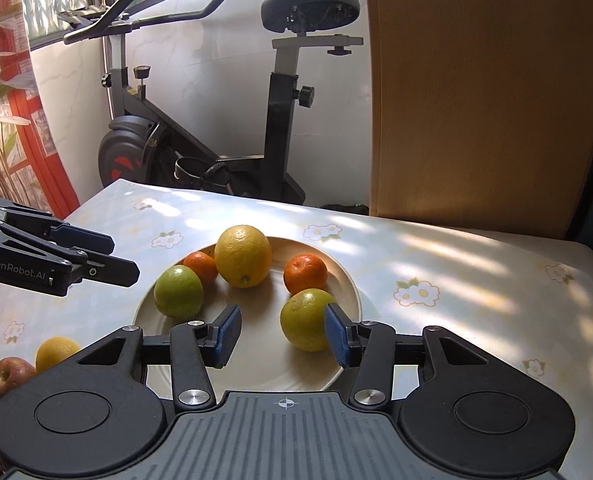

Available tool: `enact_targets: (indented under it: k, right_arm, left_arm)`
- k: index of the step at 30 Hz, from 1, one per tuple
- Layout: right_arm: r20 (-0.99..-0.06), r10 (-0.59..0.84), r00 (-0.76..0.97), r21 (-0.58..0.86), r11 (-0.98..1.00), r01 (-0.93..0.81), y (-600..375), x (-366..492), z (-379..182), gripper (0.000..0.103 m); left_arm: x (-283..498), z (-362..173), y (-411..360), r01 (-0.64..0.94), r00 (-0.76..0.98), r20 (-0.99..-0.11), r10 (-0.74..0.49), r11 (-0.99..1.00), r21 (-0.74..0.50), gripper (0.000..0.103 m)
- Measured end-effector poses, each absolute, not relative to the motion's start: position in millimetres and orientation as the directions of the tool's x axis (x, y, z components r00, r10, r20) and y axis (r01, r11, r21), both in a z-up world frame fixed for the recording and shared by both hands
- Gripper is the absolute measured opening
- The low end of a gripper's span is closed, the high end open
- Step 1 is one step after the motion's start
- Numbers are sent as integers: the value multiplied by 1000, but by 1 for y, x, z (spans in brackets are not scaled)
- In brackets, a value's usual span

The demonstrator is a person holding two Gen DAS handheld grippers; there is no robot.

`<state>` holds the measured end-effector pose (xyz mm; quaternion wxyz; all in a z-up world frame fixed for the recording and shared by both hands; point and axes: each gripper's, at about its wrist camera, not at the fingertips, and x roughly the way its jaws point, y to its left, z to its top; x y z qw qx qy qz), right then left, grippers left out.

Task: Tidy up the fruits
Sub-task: 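Lower the green apple onto the plate and open the left gripper while the right gripper releases the pomelo, then withdraw both grippers from the plate back toward the fruit pile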

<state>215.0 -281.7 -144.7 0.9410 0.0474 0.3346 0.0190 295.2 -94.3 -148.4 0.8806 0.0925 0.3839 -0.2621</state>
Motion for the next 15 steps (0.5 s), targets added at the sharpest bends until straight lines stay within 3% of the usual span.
enact_targets:
  k: [15]
  right_arm:
    - [-619,89,780,163,987,16,-244,169,-144,43]
  left_arm:
    - [255,-128,-25,443,623,-713,-322,896,-18,56]
